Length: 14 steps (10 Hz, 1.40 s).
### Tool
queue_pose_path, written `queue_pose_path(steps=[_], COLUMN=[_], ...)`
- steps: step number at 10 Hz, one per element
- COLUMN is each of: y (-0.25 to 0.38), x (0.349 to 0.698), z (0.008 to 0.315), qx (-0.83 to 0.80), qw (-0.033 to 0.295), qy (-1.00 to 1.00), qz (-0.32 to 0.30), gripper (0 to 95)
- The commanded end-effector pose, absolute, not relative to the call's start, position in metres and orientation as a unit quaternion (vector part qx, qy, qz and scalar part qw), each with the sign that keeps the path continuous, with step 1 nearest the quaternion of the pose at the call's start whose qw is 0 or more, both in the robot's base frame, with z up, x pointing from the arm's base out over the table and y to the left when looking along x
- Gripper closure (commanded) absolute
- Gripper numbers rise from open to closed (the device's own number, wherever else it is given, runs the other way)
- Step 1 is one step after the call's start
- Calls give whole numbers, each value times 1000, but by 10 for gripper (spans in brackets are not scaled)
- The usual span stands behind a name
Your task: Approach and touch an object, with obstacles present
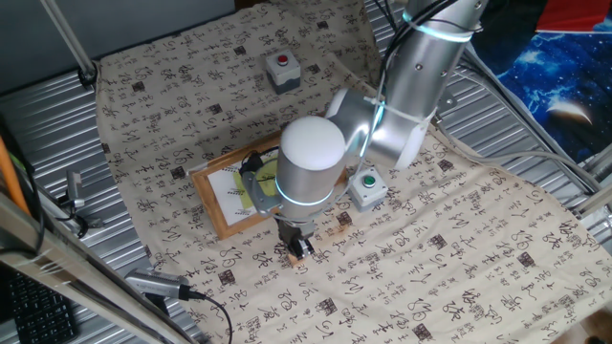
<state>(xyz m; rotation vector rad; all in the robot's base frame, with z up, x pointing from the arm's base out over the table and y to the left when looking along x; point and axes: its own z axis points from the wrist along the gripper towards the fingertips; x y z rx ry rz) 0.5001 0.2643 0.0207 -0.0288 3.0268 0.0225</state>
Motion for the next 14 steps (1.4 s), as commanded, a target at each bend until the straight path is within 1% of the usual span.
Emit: queue_pose_path(steps=[1, 5, 8, 11, 14], y=[260, 250, 255, 252, 248], x=[500, 501, 505, 508, 519], z=[30, 64, 98, 124, 162], qx=[-12, -12, -7, -8, -5], qw=[56, 53, 47, 42, 37], qy=[998, 998, 999, 999, 999], qz=[6, 7, 9, 10, 11], gripper=[950, 950, 950, 950, 950])
